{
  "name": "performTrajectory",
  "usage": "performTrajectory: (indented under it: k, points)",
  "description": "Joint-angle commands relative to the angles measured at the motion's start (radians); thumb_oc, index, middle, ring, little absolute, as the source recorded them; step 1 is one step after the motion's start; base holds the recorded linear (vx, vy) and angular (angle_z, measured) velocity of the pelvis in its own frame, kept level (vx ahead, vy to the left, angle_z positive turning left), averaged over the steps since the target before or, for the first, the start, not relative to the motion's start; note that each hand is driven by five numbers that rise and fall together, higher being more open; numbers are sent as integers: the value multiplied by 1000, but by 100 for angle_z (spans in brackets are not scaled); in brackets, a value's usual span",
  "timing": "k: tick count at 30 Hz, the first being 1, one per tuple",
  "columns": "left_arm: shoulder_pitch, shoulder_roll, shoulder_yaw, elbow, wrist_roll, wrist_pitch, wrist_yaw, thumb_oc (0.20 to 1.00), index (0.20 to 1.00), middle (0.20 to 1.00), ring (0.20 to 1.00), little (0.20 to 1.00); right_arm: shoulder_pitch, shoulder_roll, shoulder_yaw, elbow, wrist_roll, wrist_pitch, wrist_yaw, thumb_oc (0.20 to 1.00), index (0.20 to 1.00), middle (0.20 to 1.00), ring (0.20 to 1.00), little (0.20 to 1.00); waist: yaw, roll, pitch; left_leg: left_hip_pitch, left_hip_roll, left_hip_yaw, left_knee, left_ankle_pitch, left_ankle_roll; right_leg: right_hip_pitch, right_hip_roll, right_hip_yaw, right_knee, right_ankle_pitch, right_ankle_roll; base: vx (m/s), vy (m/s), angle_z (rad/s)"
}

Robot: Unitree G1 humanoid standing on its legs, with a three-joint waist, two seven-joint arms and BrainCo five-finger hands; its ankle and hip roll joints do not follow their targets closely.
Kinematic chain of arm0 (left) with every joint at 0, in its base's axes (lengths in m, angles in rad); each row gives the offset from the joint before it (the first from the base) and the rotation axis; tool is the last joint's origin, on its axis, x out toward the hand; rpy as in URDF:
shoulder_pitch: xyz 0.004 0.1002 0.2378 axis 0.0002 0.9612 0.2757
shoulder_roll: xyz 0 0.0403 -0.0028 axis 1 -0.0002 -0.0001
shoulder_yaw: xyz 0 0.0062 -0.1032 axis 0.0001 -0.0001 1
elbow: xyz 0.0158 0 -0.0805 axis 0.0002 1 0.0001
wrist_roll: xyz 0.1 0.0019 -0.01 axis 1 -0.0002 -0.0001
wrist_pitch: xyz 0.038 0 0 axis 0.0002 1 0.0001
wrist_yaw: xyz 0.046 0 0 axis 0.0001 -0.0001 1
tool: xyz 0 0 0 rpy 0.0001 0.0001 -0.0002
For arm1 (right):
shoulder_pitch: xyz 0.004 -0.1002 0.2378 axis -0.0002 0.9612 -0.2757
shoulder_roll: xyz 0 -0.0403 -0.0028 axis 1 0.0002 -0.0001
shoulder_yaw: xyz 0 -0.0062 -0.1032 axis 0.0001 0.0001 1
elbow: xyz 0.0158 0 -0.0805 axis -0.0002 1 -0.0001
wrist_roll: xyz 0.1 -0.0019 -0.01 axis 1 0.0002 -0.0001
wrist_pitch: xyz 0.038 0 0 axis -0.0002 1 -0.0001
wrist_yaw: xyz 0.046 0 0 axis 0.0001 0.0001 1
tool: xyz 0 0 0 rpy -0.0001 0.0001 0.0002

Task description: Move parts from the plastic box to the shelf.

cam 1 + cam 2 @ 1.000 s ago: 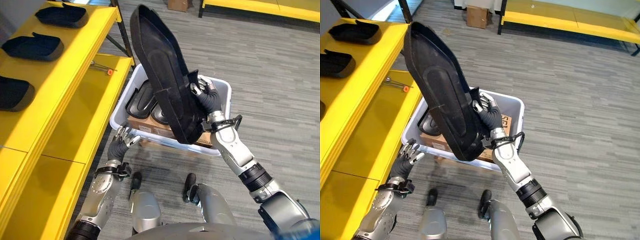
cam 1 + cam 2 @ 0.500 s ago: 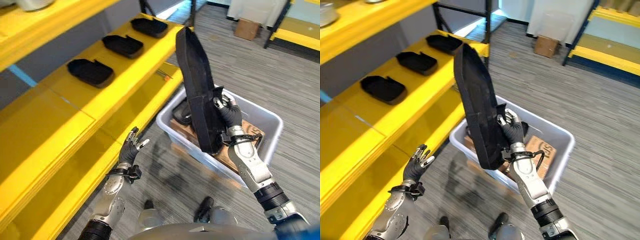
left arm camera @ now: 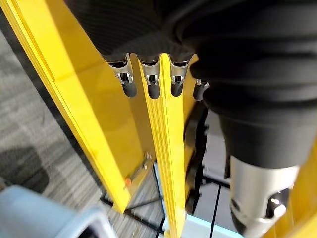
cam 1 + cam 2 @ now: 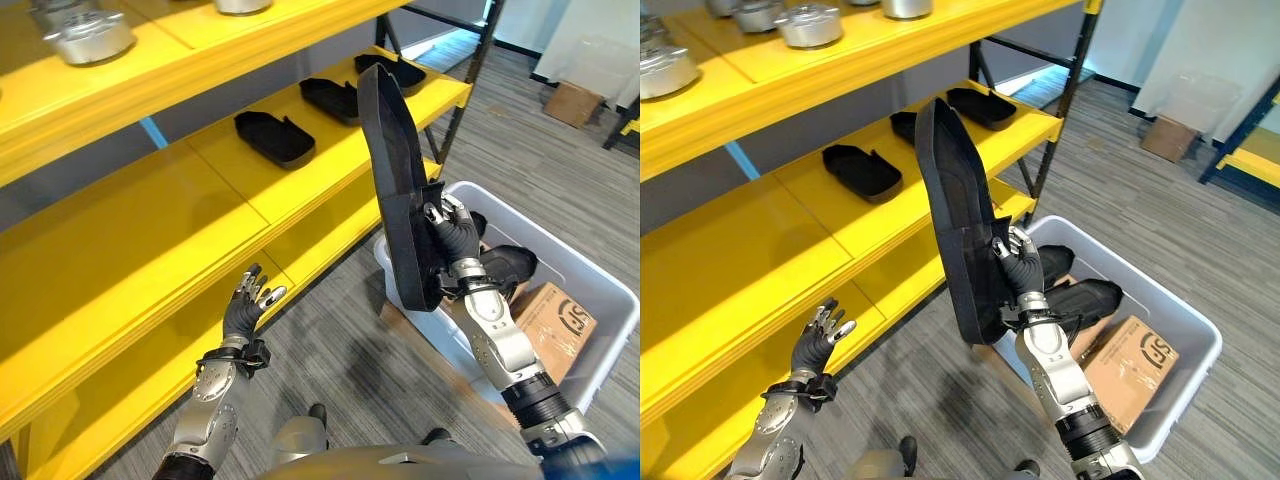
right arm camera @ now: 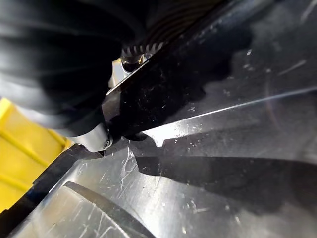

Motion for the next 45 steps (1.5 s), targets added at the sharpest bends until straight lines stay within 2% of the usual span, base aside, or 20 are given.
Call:
performTrajectory:
  k: [1, 2, 3, 4, 5, 6, 9, 12, 13, 15, 16, 19, 20, 25, 35, 37, 39, 42, 44, 45]
  points:
    - [-16, 63, 24, -72, 50, -59, -9, 1000, 1000, 1000, 1000, 1000, -69, 2, -34, -76, -22, -60, 10, 200, 200, 200, 200, 200, -8, -10, 12, 26, -64, 17, -59, -34, 61, 39, -11, 208, -52, 126, 63, 33, 371, 70]
    - [-32, 70, 8, -62, 65, -56, -12, 1000, 1000, 1000, 1000, 1000, -55, -5, -37, -82, -21, -59, 16, 200, 200, 200, 200, 200, -43, 6, 15, 46, -75, -29, -91, -12, 69, -14, 52, 346, 8, 82, 35, 6, 282, 94]
    - [-33, 70, 7, -61, 65, -56, -12, 1000, 1000, 1000, 1000, 1000, -55, -5, -38, -82, -21, -59, 16, 200, 200, 200, 200, 200, -44, 5, 13, 43, -76, -29, -93, -9, 69, -18, 51, 346, 8, 83, 35, 68, 236, 127]
    - [-48, 75, -4, -52, 79, -55, -15, 1000, 1000, 1000, 1000, 1000, -42, -13, -45, -90, -17, -64, 25, 200, 200, 200, 200, 200, -69, 12, 17, 55, -81, -61, -110, 3, 69, -37, 111, 418, 15, 38, 15, 61, 113, 149]
    - [-48, 75, -8, -58, 83, -55, -22, 1000, 1000, 1000, 1000, 1000, -34, -20, -44, -94, -15, -58, 27, 200, 200, 200, 200, 200, -78, 15, 18, 68, -86, -80, -124, 8, 69, -53, 129, 430, 15, 25, 11, 61, 114, 138]
    - [-48, 75, -8, -58, 83, -55, -22, 1000, 1000, 1000, 1000, 1000, -34, -20, -45, -94, -15, -58, 27, 200, 200, 200, 200, 200, -79, 14, 17, 66, -87, -81, -125, 11, 69, -54, 128, 429, 13, 28, 11, 103, 88, 103]
    - [-41, 79, -5, -69, 93, -54, -29, 1000, 1000, 1000, 1000, 1000, -24, -24, -48, -89, 0, -66, 42, 200, 200, 200, 200, 200, -120, 4, 41, 98, -100, -136, -124, 7, 75, -145, 221, 533, -36, 38, 13, 129, 50, 57]
    - [-36, 81, 0, -71, 94, -52, -29, 1000, 1000, 1000, 1000, 1000, -32, -22, -39, -84, -2, -63, 47, 200, 200, 200, 200, 200, -125, -5, 52, 109, -108, -146, -118, 1, 77, -187, 239, 561, -78, 59, 22, 70, -7, 53]
    - [-31, 82, 6, -72, 96, -52, -31, 1000, 1000, 1000, 1000, 1000, -34, -25, -37, -84, 1, -63, 52, 200, 200, 200, 200, 200, -139, -14, 60, 125, -119, -165, -110, -11, 80, -221, 267, 607, -119, 81, 31, 102, -25, 46]
    - [-26, 83, 10, -75, 100, -52, -32, 1000, 1000, 1000, 1000, 1000, -34, -29, -33, -86, 0, -59, 57, 200, 200, 200, 200, 200, -140, -17, 65, 134, -124, -174, -102, -20, 80, -228, 275, 618, -136, 94, 37, 114, -44, 27]
    - [-19, 83, 15, -76, 105, -53, -33, 1000, 1000, 1000, 1000, 1000, -31, -35, -32, -87, 3, -57, 62, 200, 200, 200, 200, 200, -149, -27, 69, 150, -133, -191, -94, -33, 80, -228, 292, 655, -161, 105, 41, 114, -57, 26]
    - [-14, 80, 18, -75, 108, -52, -30, 1000, 1000, 1000, 1000, 1000, -27, -37, -31, -88, 3, -55, 65, 200, 200, 200, 200, 200, -150, -31, 70, 158, -137, -200, -87, -43, 82, -227, 298, 668, -157, 114, 46, 92, -76, 28]
    - [-1, 71, 26, -68, 101, -58, -35, 1000, 1000, 1000, 1000, 1000, 11, -49, -44, -92, 14, -53, 81, 200, 200, 200, 200, 200, -151, -43, 53, 174, -141, -216, -98, -50, 78, -193, 303, 702, -157, 106, 42, 78, -77, 21]
    - [38, 52, 41, -72, 89, -58, -32, 1000, 1000, 1000, 1000, 1000, 47, -67, -63, -94, 20, -50, 92, 200, 200, 200, 200, 200, -141, -39, 21, 208, -113, -235, -129, -53, 71, -167, 317, 683, -139, 93, 30, 165, -174, 40]
    - [37, 37, 36, -66, 65, -56, -28, 1000, 1000, 1000, 1000, 1000, 178, -97, -141, -75, 12, -52, 107, 200, 200, 200, 200, 200, -154, -32, -17, 242, -4, -292, -137, -55, 3, -125, 352, 577, -15, -61, -27, 122, -168, 25]
    - [39, 29, 43, -64, 58, -55, -26, 1000, 1000, 1000, 1000, 1000, 189, -101, -145, -74, 19, -53, 111, 200, 200, 200, 200, 200, -153, -36, -16, 230, 5, -297, -86, -51, -12, -108, 356, 564, -6, -82, -39, 157, -197, 40]
    - [52, 13, 54, -60, 50, -58, -24, 1000, 1000, 1000, 1000, 1000, 197, -108, -142, -80, 25, -57, 117, 200, 200, 200, 200, 200, -146, -40, -11, 199, -1, -294, 9, -17, -34, -72, 365, 562, -27, -87, -53, 121, -151, 27]
    - [59, 4, 61, -63, 35, -62, -24, 1000, 1000, 1000, 1000, 1000, 194, -121, -132, -86, 37, -64, 124, 200, 200, 200, 200, 200, -118, -52, 28, 67, -43, -285, 267, 113, -67, -21, 372, 572, -64, -85, -80, 34, -109, 18]
    - [60, 1, 57, -65, 34, -62, -25, 1000, 1000, 1000, 1000, 1000, 197, -133, -135, -97, 39, -67, 125, 200, 200, 200, 200, 200, -99, -63, 62, -12, -83, -250, 401, 152, -56, 7, 365, 566, -74, -90, -96, 12, -121, 34]
    - [61, -1, 55, -66, 33, -59, -23, 1000, 1000, 1000, 1000, 1000, 200, -136, -139, -102, 34, -64, 119, 200, 200, 200, 200, 200, -101, -65, 73, -62, -62, -200, 392, 145, -39, 12, 356, 548, -75, -98, -100, 49, -102, 54]
